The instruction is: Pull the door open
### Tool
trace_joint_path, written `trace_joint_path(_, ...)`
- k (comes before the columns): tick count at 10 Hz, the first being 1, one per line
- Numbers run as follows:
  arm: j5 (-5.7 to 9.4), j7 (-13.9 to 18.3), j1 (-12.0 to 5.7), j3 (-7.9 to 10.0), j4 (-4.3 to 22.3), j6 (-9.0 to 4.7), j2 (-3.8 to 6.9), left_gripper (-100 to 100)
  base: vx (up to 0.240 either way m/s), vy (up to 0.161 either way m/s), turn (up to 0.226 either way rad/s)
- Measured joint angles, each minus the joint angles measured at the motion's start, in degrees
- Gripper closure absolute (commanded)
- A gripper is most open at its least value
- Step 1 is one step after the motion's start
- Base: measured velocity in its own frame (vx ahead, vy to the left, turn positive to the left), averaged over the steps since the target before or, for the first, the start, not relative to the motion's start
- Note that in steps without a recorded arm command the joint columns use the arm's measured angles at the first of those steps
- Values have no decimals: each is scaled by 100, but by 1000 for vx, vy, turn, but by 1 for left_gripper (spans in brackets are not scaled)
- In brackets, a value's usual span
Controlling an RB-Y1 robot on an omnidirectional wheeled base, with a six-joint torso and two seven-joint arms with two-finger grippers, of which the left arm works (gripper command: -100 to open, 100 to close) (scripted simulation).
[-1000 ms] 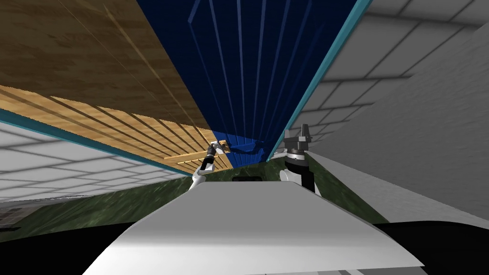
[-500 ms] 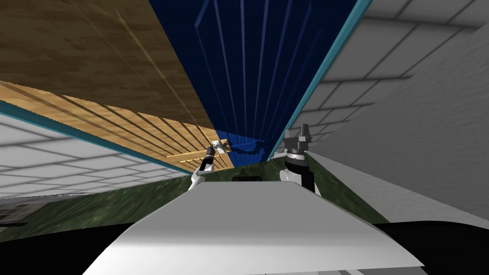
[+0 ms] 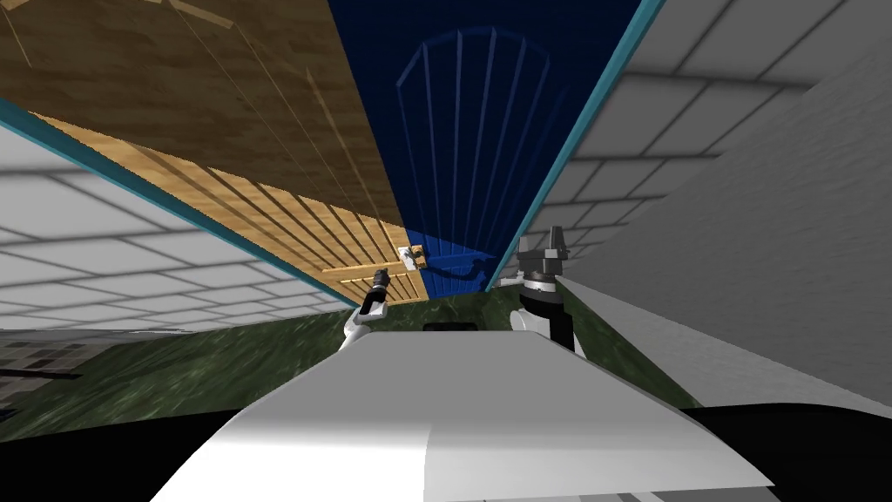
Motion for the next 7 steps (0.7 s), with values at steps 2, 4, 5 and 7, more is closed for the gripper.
trace_joint_path(2, -5, 20, 20, -86, -60, -20, -26, -100, -178, -100, -74)
trace_joint_path(4, -12, 33, 24, -159, -167, 6, -55, -100, -57, -15, 97)
trace_joint_path(5, -3, 28, 34, -77, -41, -25, -9, -100, -49, 64, 202)
trace_joint_path(7, 33, 12, 126, 146, -12, 88, 125, -100, 12, 85, 132)
